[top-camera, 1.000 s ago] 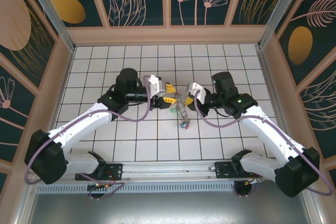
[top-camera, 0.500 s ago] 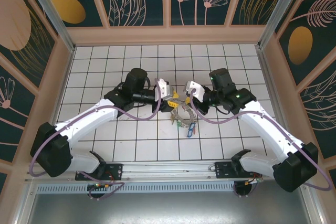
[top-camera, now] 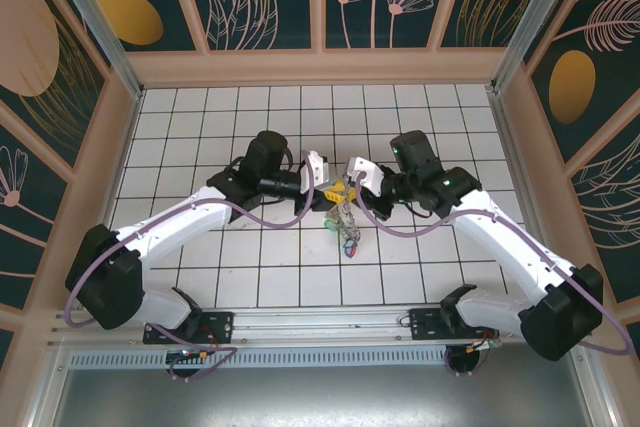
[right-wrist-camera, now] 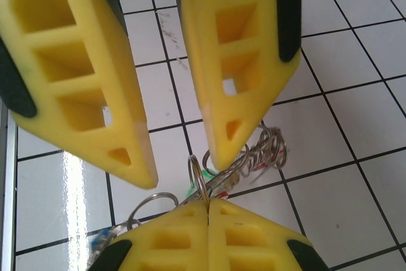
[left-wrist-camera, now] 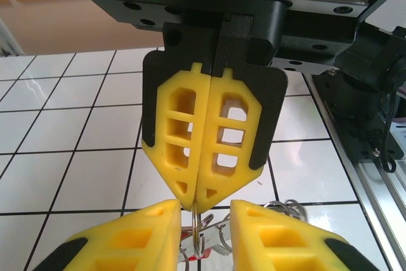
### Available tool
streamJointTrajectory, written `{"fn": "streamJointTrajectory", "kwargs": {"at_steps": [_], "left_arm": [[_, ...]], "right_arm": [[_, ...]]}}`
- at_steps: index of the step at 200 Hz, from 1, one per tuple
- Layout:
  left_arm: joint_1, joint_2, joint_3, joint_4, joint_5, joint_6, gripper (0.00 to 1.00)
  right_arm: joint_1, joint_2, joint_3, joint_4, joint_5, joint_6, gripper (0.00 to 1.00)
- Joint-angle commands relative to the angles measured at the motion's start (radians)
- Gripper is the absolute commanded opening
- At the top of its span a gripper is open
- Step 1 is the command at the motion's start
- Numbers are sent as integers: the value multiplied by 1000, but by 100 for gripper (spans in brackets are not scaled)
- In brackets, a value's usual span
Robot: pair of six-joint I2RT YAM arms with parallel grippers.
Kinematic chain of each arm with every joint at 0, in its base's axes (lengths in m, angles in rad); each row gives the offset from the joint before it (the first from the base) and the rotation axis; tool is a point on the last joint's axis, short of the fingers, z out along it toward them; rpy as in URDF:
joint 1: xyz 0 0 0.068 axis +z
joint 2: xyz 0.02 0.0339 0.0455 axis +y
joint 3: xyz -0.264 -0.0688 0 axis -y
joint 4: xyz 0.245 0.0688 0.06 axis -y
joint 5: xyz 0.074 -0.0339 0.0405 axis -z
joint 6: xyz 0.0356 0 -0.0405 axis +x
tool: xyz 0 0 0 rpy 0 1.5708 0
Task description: Put the keys on the keyring
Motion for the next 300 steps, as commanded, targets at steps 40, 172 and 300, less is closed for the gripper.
{"fn": "streamJointTrajectory", "kwargs": {"at_steps": [40,172,300], "left_arm": [[-7,17,25,-44,11,57,26],[-8,34,48,-78,-39,80,20],[5,-55,-53,199,101,-16,0]], "right_arm": [[8,3,52,63,-21,8,0],[7,-6,51,85,-49,17,0],[-79,-110,-26,51,-171,19,20]]}}
